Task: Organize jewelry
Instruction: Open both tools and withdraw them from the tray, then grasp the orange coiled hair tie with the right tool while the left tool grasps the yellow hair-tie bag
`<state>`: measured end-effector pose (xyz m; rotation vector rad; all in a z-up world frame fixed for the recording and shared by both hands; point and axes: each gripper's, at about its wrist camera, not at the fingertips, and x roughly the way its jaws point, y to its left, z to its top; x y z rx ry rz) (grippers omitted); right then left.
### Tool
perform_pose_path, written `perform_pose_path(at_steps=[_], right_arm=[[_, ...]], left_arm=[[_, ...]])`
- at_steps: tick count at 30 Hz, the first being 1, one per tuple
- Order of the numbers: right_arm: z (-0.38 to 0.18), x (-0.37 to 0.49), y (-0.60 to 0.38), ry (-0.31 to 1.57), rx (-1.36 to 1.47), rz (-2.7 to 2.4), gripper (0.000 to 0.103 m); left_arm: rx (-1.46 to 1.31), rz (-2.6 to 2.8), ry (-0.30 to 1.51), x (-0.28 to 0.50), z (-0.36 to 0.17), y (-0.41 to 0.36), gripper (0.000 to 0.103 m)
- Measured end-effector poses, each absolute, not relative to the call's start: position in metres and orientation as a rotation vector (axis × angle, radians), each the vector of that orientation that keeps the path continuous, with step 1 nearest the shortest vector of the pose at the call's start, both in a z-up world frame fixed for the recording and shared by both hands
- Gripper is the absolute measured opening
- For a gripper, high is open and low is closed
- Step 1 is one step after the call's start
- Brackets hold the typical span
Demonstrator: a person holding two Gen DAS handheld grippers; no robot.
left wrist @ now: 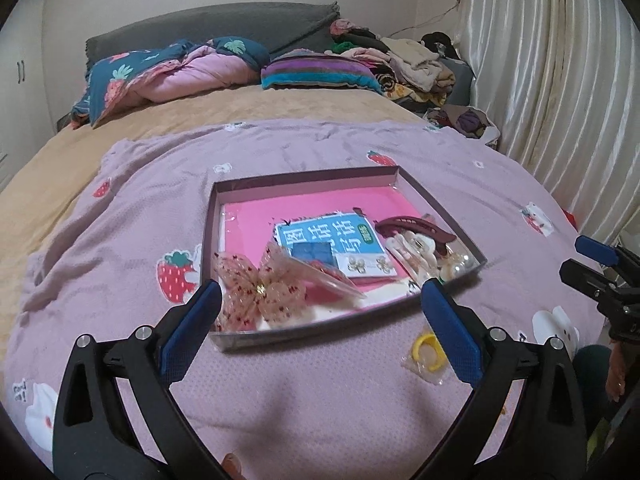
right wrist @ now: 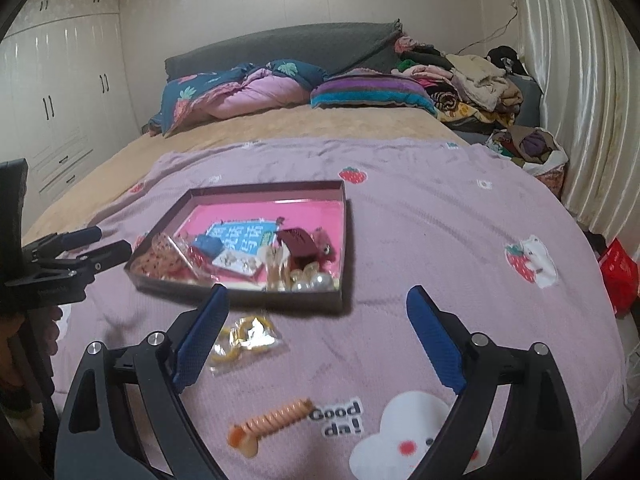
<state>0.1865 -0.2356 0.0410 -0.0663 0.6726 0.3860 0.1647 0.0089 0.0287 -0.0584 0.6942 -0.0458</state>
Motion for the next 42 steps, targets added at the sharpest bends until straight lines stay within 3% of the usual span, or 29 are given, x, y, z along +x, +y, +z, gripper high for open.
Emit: perform_pose_path(at_steps=[22, 26, 31, 33, 35, 37, 40, 42], right_arm=[[-0.023, 0.158, -0.231, 0.906, -0.031, 0.443, 0.088], [-0.037, 0.163, -0.226, 0.960, -0.006, 0.459, 0.075], [-0.055, 0.170, -0.217, 1.015, 0.006, 0.470, 0.050], [-0.061, 0.175, -0.214, 1.028, 0.018, 0.472, 0.046], [-0.062, 0.177, -0.214, 1.019, 0.012, 0.476, 0.034], [-0.060, 0.178, -0.216, 1.003, 0.005, 0.473, 0.033], [-0.058, 0.180, -0.223, 0.984, 0.004, 0.459, 0.020], [-0.055, 0.182, -0.232, 0.966, 0.008, 0.436, 0.018]], left_arm=[[-0.023, -0.063, 0.774, 0.132, -0.005, -0.002, 0.093], [-0.010, -0.091, 0.789, 0.133, -0.014, -0.009, 0.093], [0.009, -0.134, 0.812, 0.140, -0.026, -0.021, 0.093], [0.011, -0.153, 0.818, 0.143, -0.031, -0.025, 0.093], [0.019, -0.168, 0.825, 0.147, -0.035, -0.029, 0.093], [0.029, -0.194, 0.832, 0.153, -0.038, -0.037, 0.093], [0.055, -0.229, 0.840, 0.162, -0.043, -0.050, 0.093], [0.082, -0.259, 0.840, 0.168, -0.046, -0.062, 0.093]])
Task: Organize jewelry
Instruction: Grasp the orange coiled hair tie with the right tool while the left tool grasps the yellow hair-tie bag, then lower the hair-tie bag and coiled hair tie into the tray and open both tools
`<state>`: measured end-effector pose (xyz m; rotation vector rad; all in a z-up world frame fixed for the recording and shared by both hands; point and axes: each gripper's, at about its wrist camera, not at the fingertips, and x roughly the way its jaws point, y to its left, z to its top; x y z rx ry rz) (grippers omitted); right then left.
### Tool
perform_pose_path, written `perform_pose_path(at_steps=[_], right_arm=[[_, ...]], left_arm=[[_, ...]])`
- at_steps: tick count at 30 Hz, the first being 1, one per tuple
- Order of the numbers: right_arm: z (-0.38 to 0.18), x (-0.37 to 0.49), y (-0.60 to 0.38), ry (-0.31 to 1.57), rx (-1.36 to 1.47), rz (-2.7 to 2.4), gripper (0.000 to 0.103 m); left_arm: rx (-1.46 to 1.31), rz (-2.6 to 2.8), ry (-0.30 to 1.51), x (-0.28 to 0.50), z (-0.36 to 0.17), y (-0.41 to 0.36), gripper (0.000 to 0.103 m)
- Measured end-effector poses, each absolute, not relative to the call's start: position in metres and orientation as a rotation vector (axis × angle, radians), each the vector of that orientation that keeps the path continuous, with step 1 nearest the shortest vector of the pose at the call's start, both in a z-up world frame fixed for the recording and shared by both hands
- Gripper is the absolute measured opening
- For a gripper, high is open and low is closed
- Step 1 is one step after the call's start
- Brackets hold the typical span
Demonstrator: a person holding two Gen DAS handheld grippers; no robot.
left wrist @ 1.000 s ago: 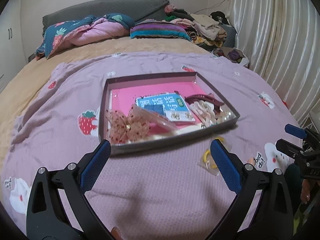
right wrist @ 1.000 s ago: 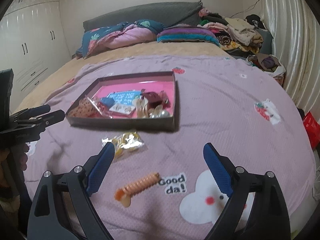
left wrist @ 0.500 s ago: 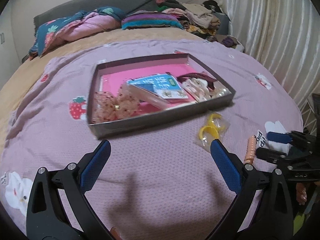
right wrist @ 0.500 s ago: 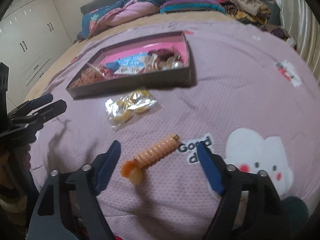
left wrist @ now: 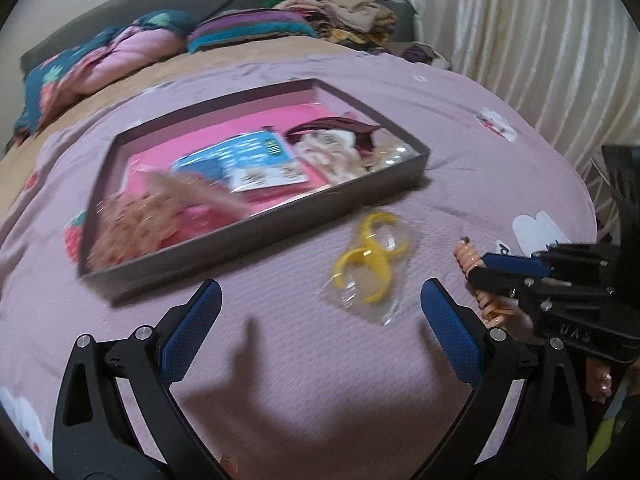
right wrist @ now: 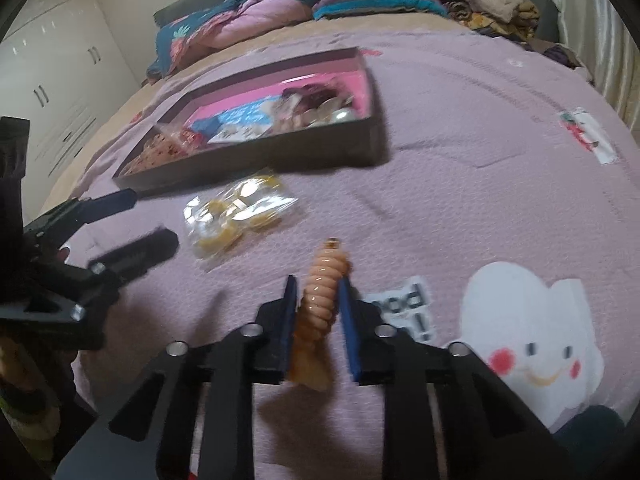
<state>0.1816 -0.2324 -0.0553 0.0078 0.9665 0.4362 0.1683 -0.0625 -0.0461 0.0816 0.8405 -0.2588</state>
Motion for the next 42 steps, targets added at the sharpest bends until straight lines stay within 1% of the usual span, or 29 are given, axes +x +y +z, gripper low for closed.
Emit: perform_pose_path(at_steps=[3, 4, 7, 9, 12, 13, 14, 15, 22, 32, 42], right_arm=[[-0.053, 0.185, -0.246, 0.949, 0.024, 0.406, 0.018], [-0.052, 0.186, -0.251, 0.941, 0.031, 0.396, 0.018], [-0.048, 0.188, -0.263, 0.921, 0.038, 0.368, 0.018], [-0.045, 0.189, -0.269, 0.907, 0.042, 0.357, 0.017], [-0.042, 0.190, -0.272, 0.894, 0.043, 0.347, 0.017], [-0.041, 0.190, -0.272, 0.891, 0.042, 0.347, 0.017], [-0.040, 0.189, -0.272, 0.887, 0.040, 0.348, 0.017], [-0.039, 0.189, -0.270, 0.885, 0.037, 0.351, 0.017], [-0.026, 0.183, -0.255, 0.862, 0.005, 0.393, 0.017], [-0.007, 0.182, -0.217, 0.827, -0.046, 0.474, 0.017], [0.018, 0.195, -0.168, 0.770, -0.090, 0.565, 0.017]], left_arm=[[0.103, -0.298, 0.856, 0.177, -0.051, -0.078, 0.093], [0.116, -0.305, 0.859, 0.180, -0.053, -0.083, 0.091], [0.153, -0.328, 0.879, 0.188, -0.062, -0.095, 0.079], [0.160, -0.331, 0.904, 0.195, -0.071, -0.100, 0.058], [0.182, -0.314, 0.901, 0.196, -0.076, -0.102, 0.050], [0.172, -0.321, 0.898, 0.195, -0.074, -0.100, 0.047], [0.159, -0.327, 0.899, 0.194, -0.073, -0.099, 0.040], [0.139, -0.333, 0.897, 0.193, -0.070, -0.095, 0.037], [-0.014, -0.354, 0.866, 0.183, -0.045, -0.065, 0.036], [-0.123, -0.247, 0.760, 0.169, 0.001, -0.006, 0.036], [-0.203, -0.103, 0.705, 0.177, 0.018, 0.051, 0.036]])
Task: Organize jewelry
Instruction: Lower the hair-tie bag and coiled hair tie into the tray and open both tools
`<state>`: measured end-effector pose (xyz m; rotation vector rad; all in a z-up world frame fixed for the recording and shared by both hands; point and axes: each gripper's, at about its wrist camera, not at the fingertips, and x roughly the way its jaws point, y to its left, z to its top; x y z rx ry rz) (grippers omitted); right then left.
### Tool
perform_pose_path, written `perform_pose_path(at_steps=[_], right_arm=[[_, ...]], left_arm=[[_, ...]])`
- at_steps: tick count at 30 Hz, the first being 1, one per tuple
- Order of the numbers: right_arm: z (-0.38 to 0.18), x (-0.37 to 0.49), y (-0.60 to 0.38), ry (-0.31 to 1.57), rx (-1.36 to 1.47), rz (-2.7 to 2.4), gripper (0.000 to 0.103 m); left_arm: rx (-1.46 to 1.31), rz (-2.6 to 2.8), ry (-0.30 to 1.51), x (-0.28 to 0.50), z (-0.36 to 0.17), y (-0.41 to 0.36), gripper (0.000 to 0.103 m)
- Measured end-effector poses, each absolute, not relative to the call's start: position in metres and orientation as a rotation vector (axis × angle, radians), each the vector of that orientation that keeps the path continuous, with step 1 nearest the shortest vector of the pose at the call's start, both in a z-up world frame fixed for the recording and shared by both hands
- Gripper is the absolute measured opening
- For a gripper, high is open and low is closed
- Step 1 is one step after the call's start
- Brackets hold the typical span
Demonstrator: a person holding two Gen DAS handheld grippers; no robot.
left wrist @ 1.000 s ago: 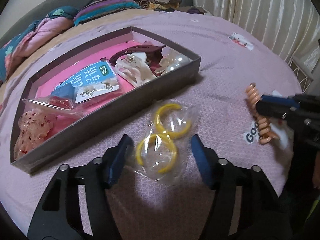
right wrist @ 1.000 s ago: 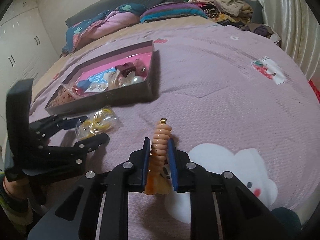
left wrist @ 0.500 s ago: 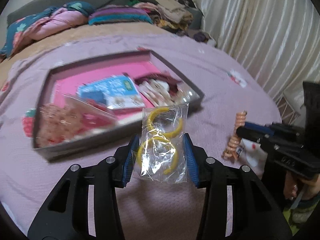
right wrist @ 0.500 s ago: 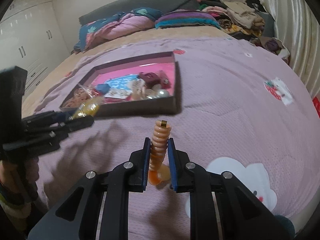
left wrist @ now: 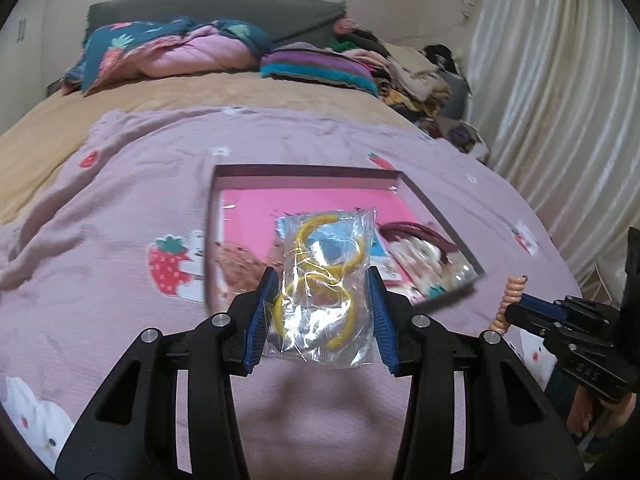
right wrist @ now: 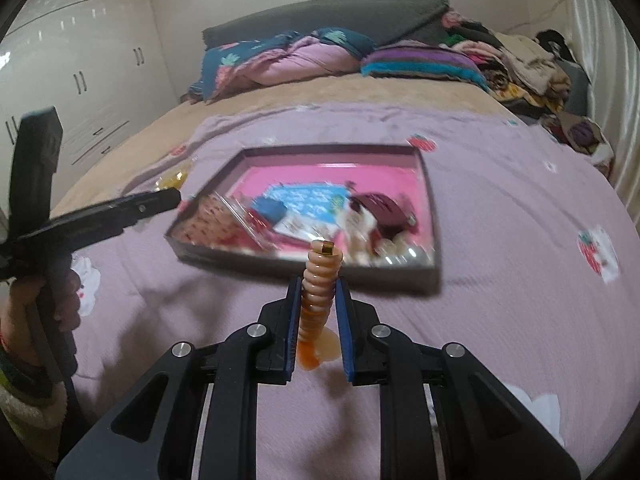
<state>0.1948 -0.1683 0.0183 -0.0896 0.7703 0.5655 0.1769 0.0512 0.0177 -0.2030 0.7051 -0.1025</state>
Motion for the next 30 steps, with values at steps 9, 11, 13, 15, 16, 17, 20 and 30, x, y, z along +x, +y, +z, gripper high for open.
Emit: perform_pose_path(at_steps=[9, 11, 13, 15, 16, 17, 20, 30], right_arm=[[0.039, 0.221, -0.137, 0.709, -0.108, 0.596, 0.017], [0.041, 0.227, -0.133, 0.702, -0.110, 0.595, 0.017], [0.042, 0.234, -0.130, 0.694, -0.109, 0.590, 0.017], [0.043, 0.241, -0.127, 0.688, -0.109, 0.582, 0.017], [0.043, 0.243, -0.126, 0.686, -0.109, 0.579, 0.017], [0.043, 0.246, -0.125, 0.683, -0.109, 0.574, 0.017], [0.041, 0.253, -0.124, 0.677, -0.112, 0.562, 0.017], [0.033, 0.284, -0.122, 0.681, -0.117, 0.518, 0.017]], left_arm=[[-0.219, -0.020, 0.706, 0.188, 0.013, 0.077, 0.036], [-0.222, -0.011, 0.707, 0.191, 0.012, 0.081, 0.036], [-0.219, 0.001, 0.706, 0.193, 0.010, 0.084, 0.036], [-0.229, 0.005, 0.709, 0.197, 0.008, 0.087, 0.036], [-0.231, 0.008, 0.711, 0.199, 0.006, 0.088, 0.036], [-0.230, 0.014, 0.714, 0.202, 0.005, 0.089, 0.036], [-0.233, 0.020, 0.719, 0.208, 0.001, 0.091, 0.036], [-0.216, 0.011, 0.742, 0.224, -0.014, 0.082, 0.036]])
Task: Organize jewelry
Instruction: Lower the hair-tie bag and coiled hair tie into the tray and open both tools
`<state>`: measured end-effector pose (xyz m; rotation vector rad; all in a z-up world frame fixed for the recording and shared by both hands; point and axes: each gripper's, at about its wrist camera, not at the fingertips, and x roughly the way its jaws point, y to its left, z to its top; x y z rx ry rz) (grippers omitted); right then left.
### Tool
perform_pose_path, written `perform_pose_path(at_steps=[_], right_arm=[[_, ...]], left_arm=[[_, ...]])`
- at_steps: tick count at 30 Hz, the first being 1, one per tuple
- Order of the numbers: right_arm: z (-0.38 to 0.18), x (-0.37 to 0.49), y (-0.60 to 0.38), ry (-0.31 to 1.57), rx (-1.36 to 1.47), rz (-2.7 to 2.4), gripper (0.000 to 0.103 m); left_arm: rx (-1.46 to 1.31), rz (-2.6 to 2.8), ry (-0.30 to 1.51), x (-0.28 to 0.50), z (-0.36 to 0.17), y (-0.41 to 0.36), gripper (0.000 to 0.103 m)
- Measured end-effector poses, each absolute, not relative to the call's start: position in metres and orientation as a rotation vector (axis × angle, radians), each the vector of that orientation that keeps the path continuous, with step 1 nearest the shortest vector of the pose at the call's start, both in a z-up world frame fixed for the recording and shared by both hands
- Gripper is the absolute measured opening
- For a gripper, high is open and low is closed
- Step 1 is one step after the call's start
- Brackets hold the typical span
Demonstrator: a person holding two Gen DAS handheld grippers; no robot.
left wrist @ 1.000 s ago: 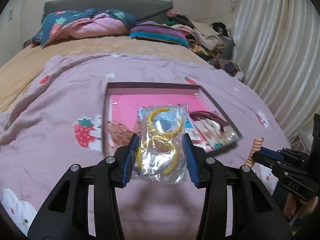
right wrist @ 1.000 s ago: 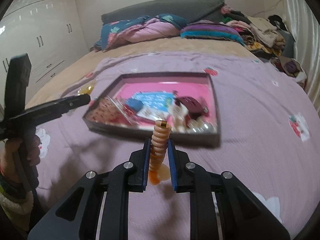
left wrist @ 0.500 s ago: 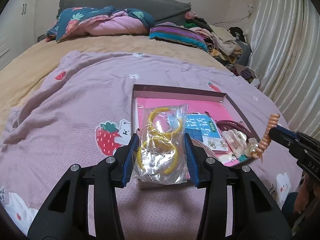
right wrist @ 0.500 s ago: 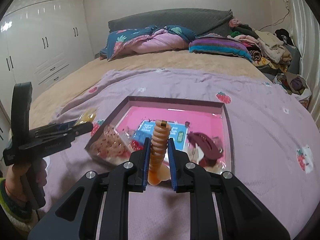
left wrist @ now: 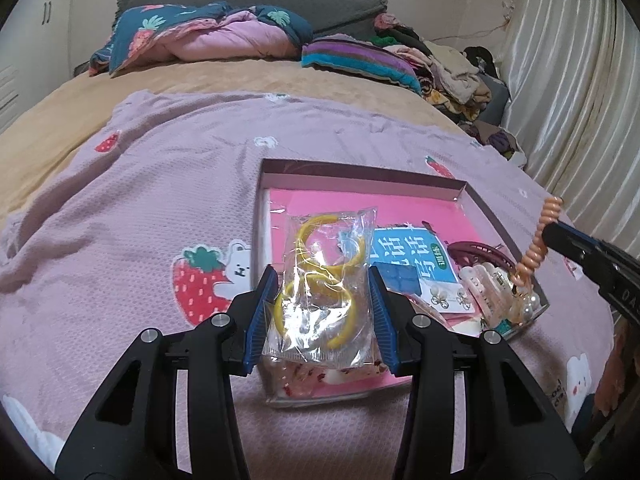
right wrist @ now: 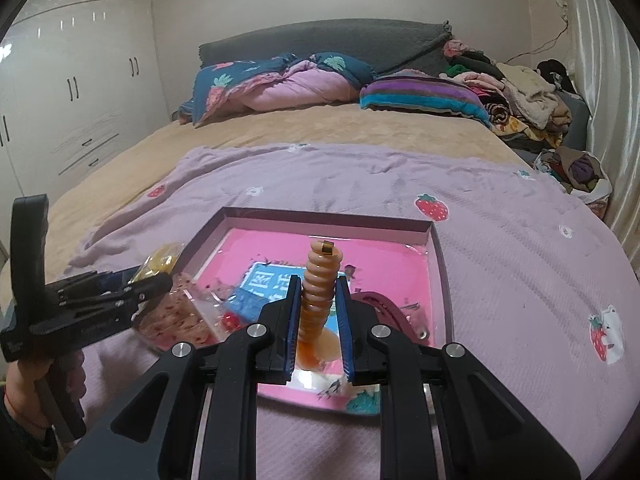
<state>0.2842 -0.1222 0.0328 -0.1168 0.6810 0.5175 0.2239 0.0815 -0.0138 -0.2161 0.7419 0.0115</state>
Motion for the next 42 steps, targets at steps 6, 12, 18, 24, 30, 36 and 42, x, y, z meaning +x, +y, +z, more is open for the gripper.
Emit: perform_pose_path(at_steps=[6, 12, 18, 24, 30, 36, 42], right_arm=[[0.021, 0.298, -0.117, 0.711, -0.119, 0.510, 0.017], [0.005, 0.303, -0.105, 0.750, -0.136, 0.530, 0.017], [-0.010, 0.302, -0.098, 0.790, -0.146, 0.550, 0.017], [-0.019, 0.300, -0.100, 0.817, -0.138, 0.552, 0.017], [-0.023, 0.300, -0.103, 0.843, -0.127, 0.564, 0.017], [-0.022, 0.298, -0.108, 0.851, -0.104, 0.570, 0.018], [-0.017, 0.290, -0.115, 0.841, -0.084, 0.566, 0.034]], left_arm=[[-0.182, 0.001, 0.755, 0.230, -0.021, 0.071, 0.037], [-0.155, -0.017, 0.781, 0.236, -0.031, 0.061, 0.037], [-0.141, -0.028, 0.795, 0.238, -0.036, 0.055, 0.037], [-0.134, -0.028, 0.810, 0.237, -0.039, 0.053, 0.037], [-0.129, -0.032, 0.819, 0.237, -0.040, 0.050, 0.037], [-0.117, -0.043, 0.824, 0.236, -0.042, 0.043, 0.038], [-0.116, -0.044, 0.820, 0.234, -0.039, 0.042, 0.045]])
